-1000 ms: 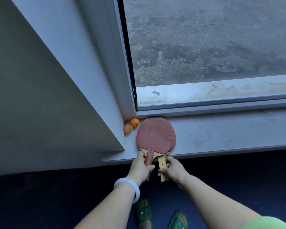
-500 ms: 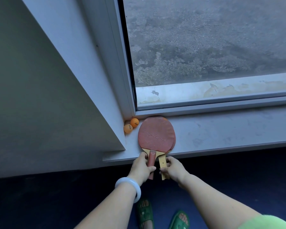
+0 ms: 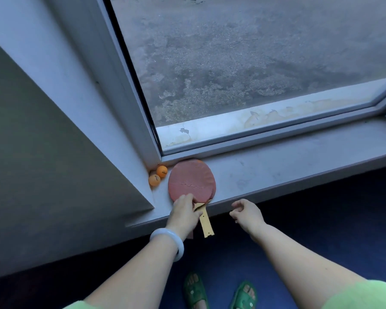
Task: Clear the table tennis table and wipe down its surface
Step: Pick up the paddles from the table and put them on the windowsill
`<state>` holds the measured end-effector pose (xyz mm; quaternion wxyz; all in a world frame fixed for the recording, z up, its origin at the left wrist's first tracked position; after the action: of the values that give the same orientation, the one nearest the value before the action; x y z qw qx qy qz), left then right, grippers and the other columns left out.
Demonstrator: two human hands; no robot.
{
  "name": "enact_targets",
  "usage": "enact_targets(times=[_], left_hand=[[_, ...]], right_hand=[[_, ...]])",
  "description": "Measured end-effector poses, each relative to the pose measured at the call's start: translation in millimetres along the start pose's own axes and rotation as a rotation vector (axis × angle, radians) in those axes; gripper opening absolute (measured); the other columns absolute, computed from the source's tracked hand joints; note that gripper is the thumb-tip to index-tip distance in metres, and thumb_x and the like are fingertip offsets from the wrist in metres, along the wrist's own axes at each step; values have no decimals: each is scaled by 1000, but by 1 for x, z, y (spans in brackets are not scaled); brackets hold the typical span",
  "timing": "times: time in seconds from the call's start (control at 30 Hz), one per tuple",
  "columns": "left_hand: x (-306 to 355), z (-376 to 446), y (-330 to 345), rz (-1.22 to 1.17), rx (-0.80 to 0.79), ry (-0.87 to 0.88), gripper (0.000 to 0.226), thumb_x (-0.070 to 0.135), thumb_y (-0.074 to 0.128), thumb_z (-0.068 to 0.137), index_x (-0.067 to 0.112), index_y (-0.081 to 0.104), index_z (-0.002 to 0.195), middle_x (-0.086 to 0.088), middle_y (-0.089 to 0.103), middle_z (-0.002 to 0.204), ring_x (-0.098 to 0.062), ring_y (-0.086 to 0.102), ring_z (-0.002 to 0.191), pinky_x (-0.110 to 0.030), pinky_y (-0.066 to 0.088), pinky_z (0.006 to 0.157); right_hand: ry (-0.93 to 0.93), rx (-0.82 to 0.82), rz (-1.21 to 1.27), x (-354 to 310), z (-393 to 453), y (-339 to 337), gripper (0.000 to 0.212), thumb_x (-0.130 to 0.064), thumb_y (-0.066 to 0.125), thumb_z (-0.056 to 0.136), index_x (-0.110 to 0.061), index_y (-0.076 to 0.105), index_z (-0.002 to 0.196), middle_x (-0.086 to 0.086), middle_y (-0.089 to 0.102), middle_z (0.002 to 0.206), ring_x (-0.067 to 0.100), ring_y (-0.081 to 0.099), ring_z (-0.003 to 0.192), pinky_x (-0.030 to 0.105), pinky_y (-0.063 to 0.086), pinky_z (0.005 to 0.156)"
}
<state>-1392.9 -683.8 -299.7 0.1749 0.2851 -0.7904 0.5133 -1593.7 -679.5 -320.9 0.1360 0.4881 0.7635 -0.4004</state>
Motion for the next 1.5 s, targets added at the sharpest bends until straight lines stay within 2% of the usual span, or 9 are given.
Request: enact_targets(times=[0.27, 0.4, 0.5, 0.63, 0.8, 0.93, 1.13, 1.27, 1.5], left_hand=[[135, -1, 28, 153, -164, 304, 33, 29, 66, 91, 14, 55, 118, -3, 55, 116, -21, 52, 111, -32, 43, 93], [227, -20, 63, 241, -251, 496, 35, 30, 67, 90, 11, 56, 117, -5, 55, 119, -22, 52, 111, -31, 43, 92], [302, -46, 101, 294, -314, 641, 39, 32, 69, 88, 11, 55, 117, -6, 55, 122, -22, 53, 112, -31, 43, 94], [401, -94, 163, 440, -396, 875, 40, 36, 71, 86, 15, 53, 114, -5, 53, 120, -22, 50, 111, -34, 43, 94], [503, -169, 247, 540, -497, 1129, 39, 32, 73, 83, 13, 53, 111, -6, 51, 116, -24, 50, 108, -33, 43, 91], [557, -239, 314, 585, -601, 1289, 45, 29, 72, 84, 10, 52, 120, -7, 50, 121, -25, 49, 111, -31, 44, 91], [613, -338, 399, 675, -758, 1556, 52, 32, 73, 84, 11, 50, 126, -6, 50, 128, -24, 46, 120, -33, 41, 100], [633, -400, 445, 735, -865, 1732, 58, 35, 74, 83, 14, 48, 130, -5, 48, 130, -23, 44, 123, -32, 40, 102], [631, -519, 490, 783, -1118, 2052, 62, 36, 76, 82, 13, 45, 131, -4, 46, 130, -23, 44, 123, -33, 39, 103]], right_hand=[[35, 235, 209, 53, -37, -132, 22, -8, 67, 87, -16, 61, 106, 4, 64, 101, 19, 60, 83, 29, 51, 73], [62, 383, 294, 99, -75, -220, 25, -8, 70, 86, -16, 60, 108, 4, 63, 106, 17, 57, 81, 24, 46, 66], [110, 493, 368, 145, -114, -285, 29, -6, 71, 85, -16, 60, 110, 5, 62, 110, 20, 59, 90, 30, 50, 78], [170, 626, 436, 213, -173, -361, 35, -3, 70, 84, -15, 59, 115, 5, 60, 116, 21, 59, 98, 27, 46, 72], [277, 806, 502, 298, -254, -427, 43, 1, 70, 83, -13, 57, 121, 4, 57, 122, 21, 59, 100, 29, 50, 77], [369, 939, 560, 360, -320, -451, 47, -1, 72, 83, -13, 55, 125, 4, 53, 126, 23, 57, 113, 34, 50, 92], [525, 1169, 685, 431, -403, -454, 49, -4, 71, 83, -17, 53, 127, 1, 47, 130, 19, 53, 116, 31, 49, 90], [650, 1297, 784, 460, -454, -437, 52, -7, 72, 83, -20, 51, 129, 0, 42, 134, 18, 50, 120, 31, 46, 95], [979, 1557, 906, 477, -555, -372, 55, -14, 74, 84, -24, 49, 132, -2, 36, 140, 15, 47, 118, 27, 43, 91]])
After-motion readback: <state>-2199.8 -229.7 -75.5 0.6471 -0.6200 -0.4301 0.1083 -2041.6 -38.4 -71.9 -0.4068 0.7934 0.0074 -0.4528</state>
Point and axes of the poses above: each hand's wrist, its own z-axis towards the middle knuckle, its own y-axis out of the palm, x = y × z, the point moved 2 cm from there along z, towards the middle knuckle
